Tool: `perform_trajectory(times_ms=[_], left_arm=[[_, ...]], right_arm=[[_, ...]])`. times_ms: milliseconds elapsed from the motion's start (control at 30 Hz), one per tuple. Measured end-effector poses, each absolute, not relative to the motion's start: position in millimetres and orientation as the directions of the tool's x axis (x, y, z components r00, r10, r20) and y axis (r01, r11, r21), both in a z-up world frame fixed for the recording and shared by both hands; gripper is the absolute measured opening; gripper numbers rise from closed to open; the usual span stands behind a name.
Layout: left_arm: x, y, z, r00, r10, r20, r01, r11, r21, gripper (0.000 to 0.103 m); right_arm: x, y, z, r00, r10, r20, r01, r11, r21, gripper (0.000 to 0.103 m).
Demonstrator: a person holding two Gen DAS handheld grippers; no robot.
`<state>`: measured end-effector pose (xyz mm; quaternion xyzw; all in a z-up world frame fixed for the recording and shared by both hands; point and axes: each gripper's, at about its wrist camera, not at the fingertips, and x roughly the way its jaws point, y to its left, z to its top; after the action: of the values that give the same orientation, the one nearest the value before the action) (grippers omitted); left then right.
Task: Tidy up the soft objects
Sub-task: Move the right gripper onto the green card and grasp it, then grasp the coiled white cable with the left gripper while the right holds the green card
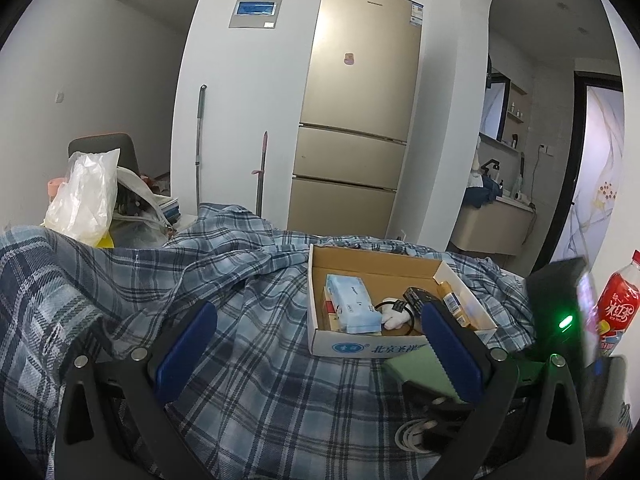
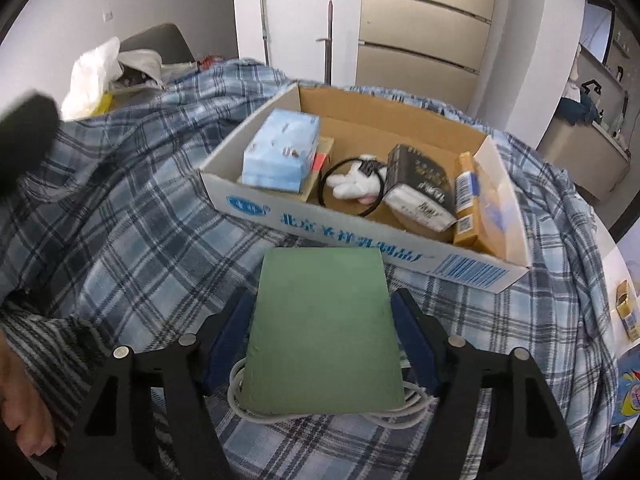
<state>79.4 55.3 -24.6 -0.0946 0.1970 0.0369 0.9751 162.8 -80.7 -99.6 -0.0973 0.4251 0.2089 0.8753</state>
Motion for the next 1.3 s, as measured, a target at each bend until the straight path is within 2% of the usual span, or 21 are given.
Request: perform_trajectory(times_ms=[400, 900, 1300], left_arm=[[78, 48, -23, 0.923, 0.015, -0.384, -0.078, 0.986, -0.150, 0.103], [78, 38, -23, 0.927, -0.014, -0.376, -0.030, 0.993, -0.110, 0.103], [79, 34, -21, 0.922, -0.051, -0.384, 0.010, 0.994, -0.108, 0.102]], right_arm=[[148, -133, -60, 0.641, 0.290, -0.710, -0.384, 0.923, 0.031, 0.070], [123, -164, -61, 0.766, 0.308, -0.563, -0.372, 0.928, 0.002, 0.070], [113, -163, -59, 0.787, 0.325, -0.525, -0.388, 0.922, -0.011, 0.070]])
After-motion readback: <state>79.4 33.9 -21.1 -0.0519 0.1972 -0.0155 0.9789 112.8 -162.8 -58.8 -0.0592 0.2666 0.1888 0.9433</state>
